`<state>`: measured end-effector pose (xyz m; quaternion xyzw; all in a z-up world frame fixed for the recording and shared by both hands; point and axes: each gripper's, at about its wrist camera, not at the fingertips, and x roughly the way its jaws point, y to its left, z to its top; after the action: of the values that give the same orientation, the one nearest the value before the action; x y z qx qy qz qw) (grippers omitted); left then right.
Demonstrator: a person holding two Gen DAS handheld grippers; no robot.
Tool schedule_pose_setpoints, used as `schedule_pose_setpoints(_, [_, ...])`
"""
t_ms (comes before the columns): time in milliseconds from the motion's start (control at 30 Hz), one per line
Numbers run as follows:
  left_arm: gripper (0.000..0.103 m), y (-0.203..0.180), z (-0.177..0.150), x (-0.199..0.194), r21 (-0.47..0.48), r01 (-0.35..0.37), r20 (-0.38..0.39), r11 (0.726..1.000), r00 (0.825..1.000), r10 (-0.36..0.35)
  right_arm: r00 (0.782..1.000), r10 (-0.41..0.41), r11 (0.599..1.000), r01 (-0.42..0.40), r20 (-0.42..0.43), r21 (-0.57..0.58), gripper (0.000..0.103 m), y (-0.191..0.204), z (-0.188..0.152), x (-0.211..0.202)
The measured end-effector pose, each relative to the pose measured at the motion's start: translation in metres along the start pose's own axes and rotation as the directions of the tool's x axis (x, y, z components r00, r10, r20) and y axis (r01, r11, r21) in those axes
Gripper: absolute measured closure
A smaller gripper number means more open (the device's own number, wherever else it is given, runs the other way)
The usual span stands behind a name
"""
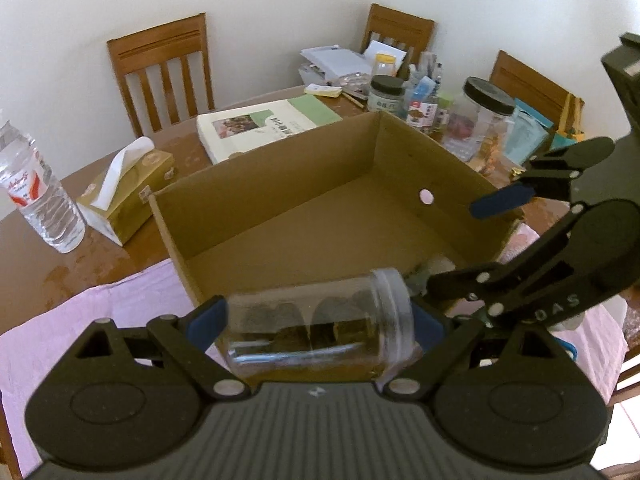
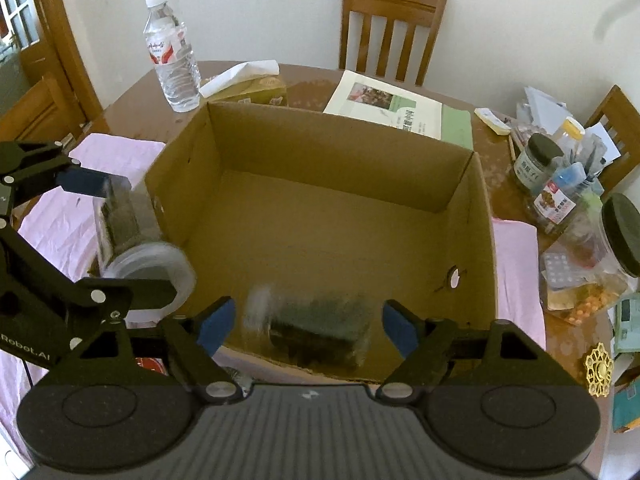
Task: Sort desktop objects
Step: 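Carry both jars over the cardboard box and open both tools to drop them, then withdraw both tools from the box back over the cloth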
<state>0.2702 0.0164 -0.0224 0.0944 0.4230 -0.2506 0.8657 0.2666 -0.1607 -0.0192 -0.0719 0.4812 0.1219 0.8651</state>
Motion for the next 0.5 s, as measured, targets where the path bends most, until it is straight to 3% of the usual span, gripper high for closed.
schedule_pose_setpoints(267, [0.008, 0.000, 0.001, -0.013, -0.001, -0.034, 0.005, 0.999, 0.999, 0.034, 1.000, -0.002, 1.000, 0.002, 0.029, 0.002, 0.009, -0.002, 0.001, -0.011])
schedule_pose_setpoints(500, [0.008, -0.005, -0.007, -0.034, 0.013, -0.065, 0.019, 0.998, 0.998, 0.065, 0.994, 0.008, 1.000, -0.008, 0.110, -0.007, 0.003, 0.002, -0.011, -0.039])
